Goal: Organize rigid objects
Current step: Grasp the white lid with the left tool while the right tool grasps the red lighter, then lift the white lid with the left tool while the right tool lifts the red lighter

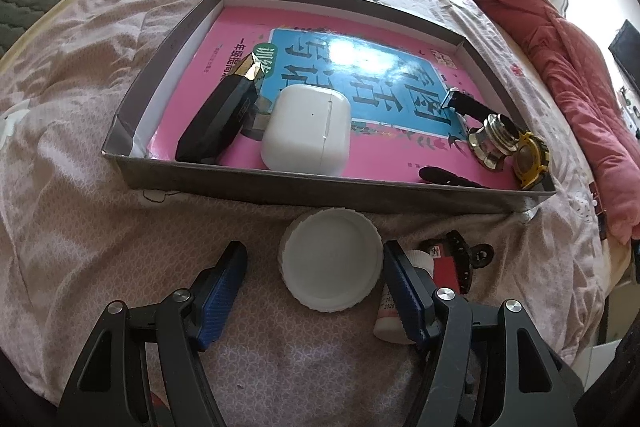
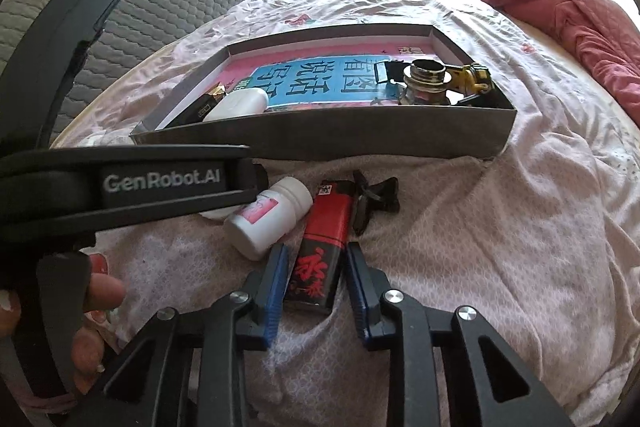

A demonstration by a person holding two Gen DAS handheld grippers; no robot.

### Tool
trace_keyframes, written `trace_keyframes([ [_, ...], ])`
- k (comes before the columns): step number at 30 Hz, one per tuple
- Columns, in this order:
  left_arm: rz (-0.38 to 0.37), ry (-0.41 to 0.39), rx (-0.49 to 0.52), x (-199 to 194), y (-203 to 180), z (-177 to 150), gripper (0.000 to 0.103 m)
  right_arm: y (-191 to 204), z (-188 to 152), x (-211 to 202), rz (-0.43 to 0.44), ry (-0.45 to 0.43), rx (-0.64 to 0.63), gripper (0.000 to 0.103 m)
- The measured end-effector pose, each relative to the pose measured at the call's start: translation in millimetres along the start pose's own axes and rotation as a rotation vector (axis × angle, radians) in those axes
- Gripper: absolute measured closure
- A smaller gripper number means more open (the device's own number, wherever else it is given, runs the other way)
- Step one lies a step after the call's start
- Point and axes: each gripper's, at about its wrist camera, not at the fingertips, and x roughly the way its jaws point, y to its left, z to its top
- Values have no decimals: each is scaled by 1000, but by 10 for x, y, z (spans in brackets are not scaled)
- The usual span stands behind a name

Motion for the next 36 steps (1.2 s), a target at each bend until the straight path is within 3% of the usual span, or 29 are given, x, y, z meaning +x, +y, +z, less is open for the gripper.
trace_keyframes([
  [6, 15, -3, 24, 25, -35, 8, 36, -48, 14, -1, 35, -1, 3, 77],
  [8, 11, -7, 35, 3, -47, -5, 50, -72, 5, -22, 49, -2, 5, 79],
  [9, 3, -8, 37, -17, -44, -13, 51, -78, 4, -30, 52, -3, 6, 79],
  [19, -60, -33, -13, -227, 149, -62, 51, -119, -12, -103, 81, -13, 13, 81],
  [28, -72, -69, -10, -448, 169, -47, 51, -163, -18, -161, 103, -23, 37, 81],
  [36, -70, -96, -3, -596, 160, -41, 51, -349, -3, -274, 159, -63, 141, 81],
])
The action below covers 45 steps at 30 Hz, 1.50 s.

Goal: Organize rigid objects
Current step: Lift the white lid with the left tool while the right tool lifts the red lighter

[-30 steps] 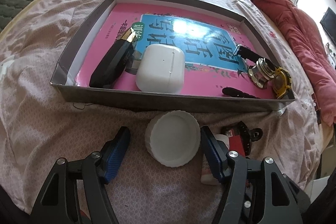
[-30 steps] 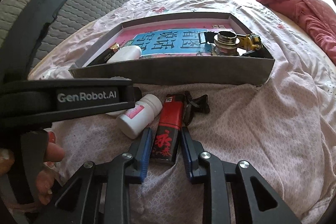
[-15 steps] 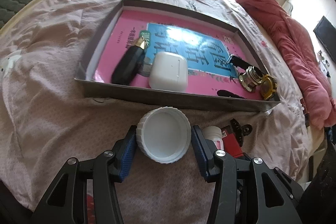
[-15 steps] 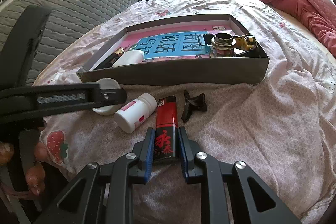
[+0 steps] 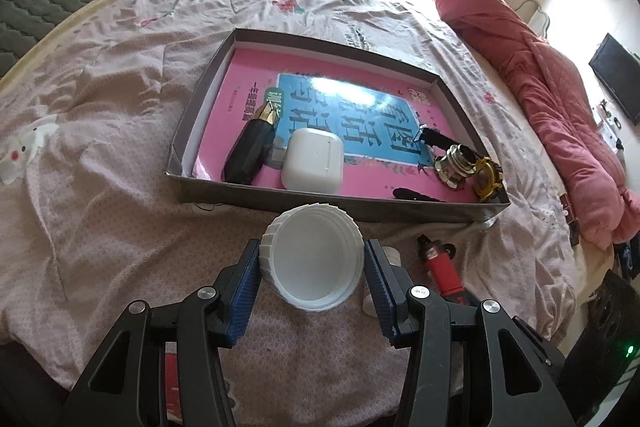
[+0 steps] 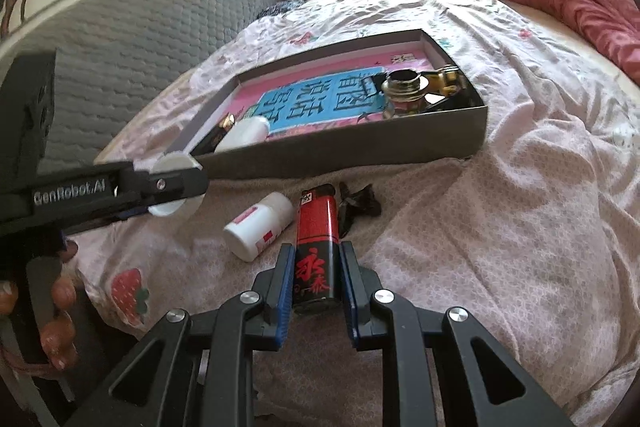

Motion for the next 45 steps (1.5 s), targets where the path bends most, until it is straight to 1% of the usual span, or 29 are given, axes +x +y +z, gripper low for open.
trace_keyframes([
  [5, 3, -18, 5, -90, 1, 8, 51, -19, 53, -118, 13, -58, 20, 81],
  [9, -2, -17, 14, -124, -5, 11, 51, 23, 79, -187, 9, -87, -3, 81],
  [14, -5, -48, 34, -214, -32, 22, 51, 106, 114, -273, -13, -126, -52, 82],
  [16, -16, -63, 36, -260, -19, 25, 51, 127, 126, -312, -12, -141, -62, 84],
  [18, -18, -65, 41, -276, -5, 33, 51, 145, 146, -338, -18, -157, -69, 91],
  [20, -16, -64, 32, -277, 25, 38, 51, 147, 157, -323, -27, -160, -74, 92],
  [22, -16, -57, 22, -261, 57, 37, 51, 133, 158, -234, -52, -130, -72, 92],
  [24, -15, -54, 14, -245, 81, 34, 51, 106, 151, -169, -47, -105, -63, 92],
  [27, -20, -49, 8, -223, 93, 37, 51, 101, 147, -158, -52, -107, -68, 92],
  [31, -25, -57, 13, -225, 77, 38, 51, 121, 170, -240, -46, -149, -74, 92],
  [36, -39, -81, 25, -244, 66, 39, 51, 152, 218, -328, -59, -205, -97, 92],
  [45, -58, -127, 65, -293, -2, 60, 51, 155, 327, -425, -54, -272, -91, 92],
])
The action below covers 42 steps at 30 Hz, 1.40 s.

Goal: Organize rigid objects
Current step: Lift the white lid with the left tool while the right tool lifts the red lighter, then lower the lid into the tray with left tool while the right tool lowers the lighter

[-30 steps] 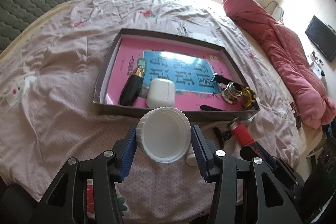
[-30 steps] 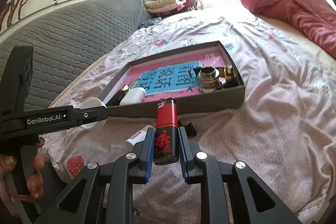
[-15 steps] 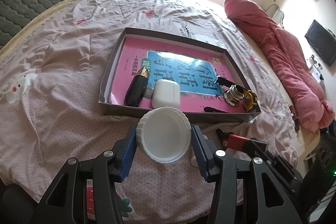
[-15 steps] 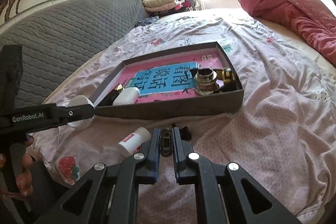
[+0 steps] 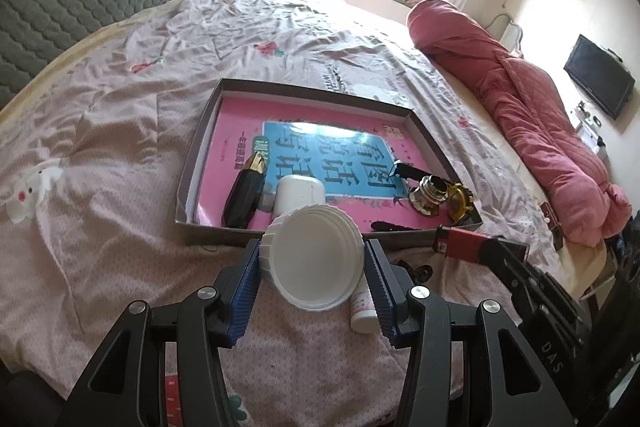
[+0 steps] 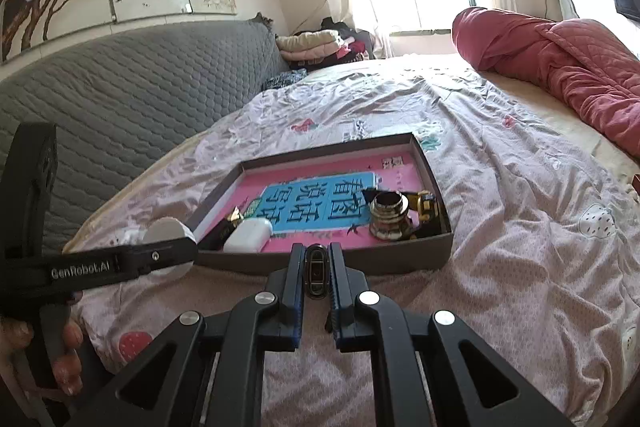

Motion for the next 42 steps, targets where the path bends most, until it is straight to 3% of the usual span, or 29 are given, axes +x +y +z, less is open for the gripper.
trace_keyframes([
  [14, 15, -25, 14, 74, 8, 110, 51, -130, 153, 169, -27, -34, 46, 92],
  [25, 20, -33, 16, 149, 32, 161, 51, -2, 212, 297, -39, -51, -36, 92],
  [42, 44, -40, 30, 348, -6, 336, 51, -97, 273, 580, -52, -46, -20, 92],
])
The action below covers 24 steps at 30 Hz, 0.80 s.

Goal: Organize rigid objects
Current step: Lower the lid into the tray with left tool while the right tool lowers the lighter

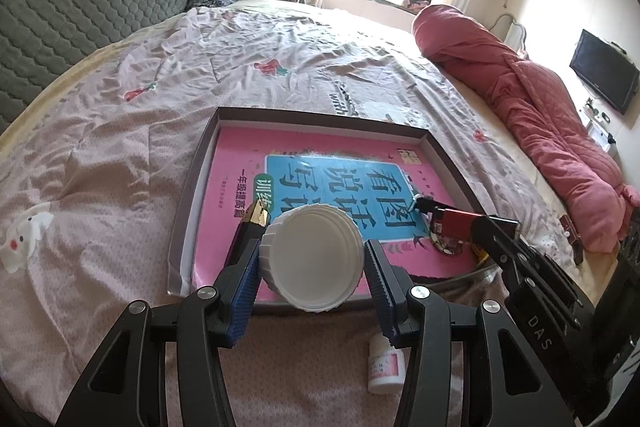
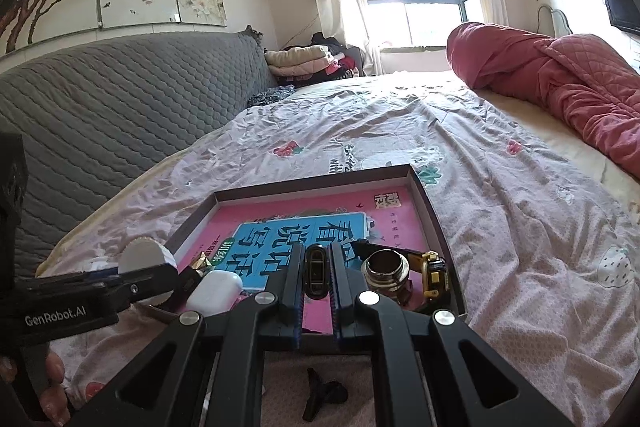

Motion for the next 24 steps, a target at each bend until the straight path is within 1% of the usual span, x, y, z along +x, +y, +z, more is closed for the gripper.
trace_keyframes([
  [12, 19, 10, -23, 184, 91, 111, 51, -132, 31, 111, -33, -8, 18, 92],
  [19, 33, 10, -11, 248, 103, 143, 51, -149, 35, 162, -25, 1, 16, 92],
  [24, 40, 25, -9, 316, 120, 116, 51, -115, 12, 208, -29, 10, -10, 92],
])
